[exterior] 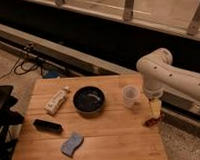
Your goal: Drag the pepper across the table
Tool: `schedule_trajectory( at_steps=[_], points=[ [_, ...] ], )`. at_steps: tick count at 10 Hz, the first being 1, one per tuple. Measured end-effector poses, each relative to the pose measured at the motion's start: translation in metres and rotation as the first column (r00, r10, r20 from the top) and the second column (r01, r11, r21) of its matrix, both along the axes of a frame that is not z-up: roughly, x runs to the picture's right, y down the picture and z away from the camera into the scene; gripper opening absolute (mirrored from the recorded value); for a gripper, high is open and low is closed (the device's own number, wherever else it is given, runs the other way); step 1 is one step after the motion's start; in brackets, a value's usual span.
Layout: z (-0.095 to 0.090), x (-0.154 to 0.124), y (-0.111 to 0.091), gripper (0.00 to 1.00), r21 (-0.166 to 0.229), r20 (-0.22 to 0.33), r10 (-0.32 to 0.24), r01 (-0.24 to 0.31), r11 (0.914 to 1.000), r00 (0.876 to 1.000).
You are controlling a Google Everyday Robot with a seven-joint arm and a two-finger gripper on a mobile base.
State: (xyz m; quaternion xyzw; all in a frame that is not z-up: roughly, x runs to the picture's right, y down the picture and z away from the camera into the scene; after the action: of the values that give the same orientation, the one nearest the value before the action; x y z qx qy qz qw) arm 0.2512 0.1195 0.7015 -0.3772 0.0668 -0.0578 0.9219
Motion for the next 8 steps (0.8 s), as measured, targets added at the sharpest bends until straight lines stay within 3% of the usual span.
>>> schedule_trajectory(
  at_steps=[2, 3, 6, 8],
  points=[
    [-0.001, -0.002, -0.004, 0.8, 0.022, 0.0, 0.004, -0.004, 0.9997, 1.0],
    [-0.001, 0.001, -0.013, 0.8, 0.05, 0.03, 0.032, -0.034, 0.9982, 0.999],
    [0.021, 0.011, -0.033, 0.8, 0.087, 0.119, 0.138, -0.148, 0.9851, 0.983],
    [0.028, 0.041, -0.02, 0.8, 0.087, 0.102, 0.206, -0.215, 0.9728, 0.973]
  ],
)
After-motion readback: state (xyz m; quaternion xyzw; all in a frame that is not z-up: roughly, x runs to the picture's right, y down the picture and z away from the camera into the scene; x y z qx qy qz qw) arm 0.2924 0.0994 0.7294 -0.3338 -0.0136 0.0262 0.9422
